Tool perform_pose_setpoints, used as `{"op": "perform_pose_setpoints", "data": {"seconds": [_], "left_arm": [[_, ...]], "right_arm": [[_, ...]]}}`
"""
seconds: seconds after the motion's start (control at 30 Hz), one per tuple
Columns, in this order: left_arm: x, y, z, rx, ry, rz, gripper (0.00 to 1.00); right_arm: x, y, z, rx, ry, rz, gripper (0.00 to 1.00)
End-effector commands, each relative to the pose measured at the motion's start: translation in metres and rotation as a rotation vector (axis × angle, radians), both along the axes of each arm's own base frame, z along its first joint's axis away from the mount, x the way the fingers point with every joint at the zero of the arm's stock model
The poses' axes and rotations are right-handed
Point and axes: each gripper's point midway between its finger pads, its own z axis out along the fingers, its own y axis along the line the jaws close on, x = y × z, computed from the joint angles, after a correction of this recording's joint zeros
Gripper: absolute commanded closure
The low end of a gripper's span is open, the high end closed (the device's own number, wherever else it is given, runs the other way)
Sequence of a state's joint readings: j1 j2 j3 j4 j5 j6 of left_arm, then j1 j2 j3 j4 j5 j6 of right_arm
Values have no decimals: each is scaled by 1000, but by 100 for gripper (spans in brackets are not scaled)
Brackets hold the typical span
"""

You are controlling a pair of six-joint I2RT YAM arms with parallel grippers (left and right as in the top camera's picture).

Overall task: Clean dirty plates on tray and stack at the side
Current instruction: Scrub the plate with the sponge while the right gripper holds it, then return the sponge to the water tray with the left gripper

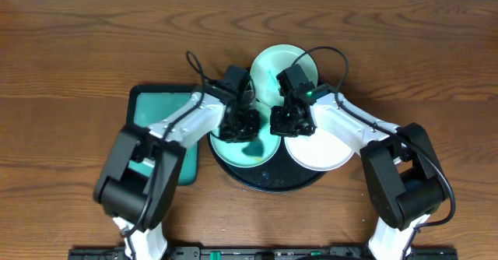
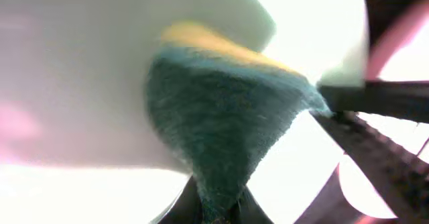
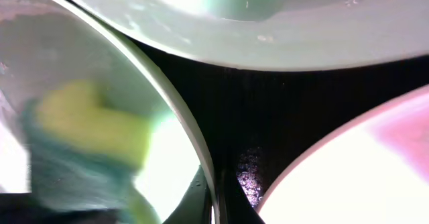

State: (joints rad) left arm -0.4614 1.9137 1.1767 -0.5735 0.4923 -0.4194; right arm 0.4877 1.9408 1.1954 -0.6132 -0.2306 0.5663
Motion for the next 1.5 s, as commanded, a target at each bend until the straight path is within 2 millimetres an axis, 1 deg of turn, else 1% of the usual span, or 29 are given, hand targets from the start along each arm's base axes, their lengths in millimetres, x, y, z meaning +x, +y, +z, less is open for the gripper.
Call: {"op": "perform_pose_setpoints", "data": {"seconds": [0.0, 0.07, 0.2, 0.27, 0.3, 0.37, 0.47, 0.57, 0.67, 0.73, 0.77, 0.87, 1.0, 1.13, 1.23, 1.33, 1.37, 1.4, 1.47], "left_arm": [[15, 45, 19, 175, -117, 69, 93], [16, 54, 32, 211, -154, 80, 93], [16, 66, 65, 234, -242, 93, 93], [15, 77, 84, 257, -287, 118, 93], [16, 86, 92, 280, -308, 137, 93], [17, 108, 101, 334, -331, 185, 93], [18, 144, 104, 385, -307, 271, 93], [20, 180, 97, 416, -248, 367, 93], [23, 210, 88, 439, -208, 428, 93], [25, 224, 78, 452, -176, 448, 93], [25, 228, 72, 455, -155, 453, 93], [27, 227, 50, 425, -95, 425, 93], [31, 227, 17, 438, -32, 408, 93], [34, 227, -8, 446, 5, 399, 93], [35, 227, -17, 448, 15, 398, 93], [35, 227, -17, 447, 16, 397, 93], [35, 227, -16, 447, 14, 397, 89], [35, 227, -15, 447, 13, 398, 74], [35, 227, -10, 445, 5, 400, 50]], "right_arm": [[-19, -13, -27, -77, 64, 0, 99], [-19, -13, -27, -77, 64, 0, 99], [-18, -13, -27, -77, 63, 0, 99], [-18, -12, -27, -76, 62, 0, 99], [-18, -12, -27, -76, 63, 0, 99], [-18, -12, -27, -76, 63, 0, 99], [-18, -12, -27, -76, 62, 0, 99], [-19, -13, -27, -77, 63, 4, 99], [-19, -13, -27, -77, 63, 4, 99], [-18, -12, -27, -76, 60, 4, 99], [-18, -12, -27, -76, 59, 4, 99], [-18, -12, -27, -75, 59, 4, 99], [-18, -12, -27, -75, 59, 4, 99], [-18, -12, -27, -76, 58, 9, 99], [-18, -12, -27, -76, 58, 11, 99], [-18, -12, -27, -76, 57, 11, 99], [-18, -12, -27, -76, 57, 11, 99], [-17, -12, -27, -75, 56, 11, 99], [-17, -12, -27, -75, 56, 11, 99]]}}
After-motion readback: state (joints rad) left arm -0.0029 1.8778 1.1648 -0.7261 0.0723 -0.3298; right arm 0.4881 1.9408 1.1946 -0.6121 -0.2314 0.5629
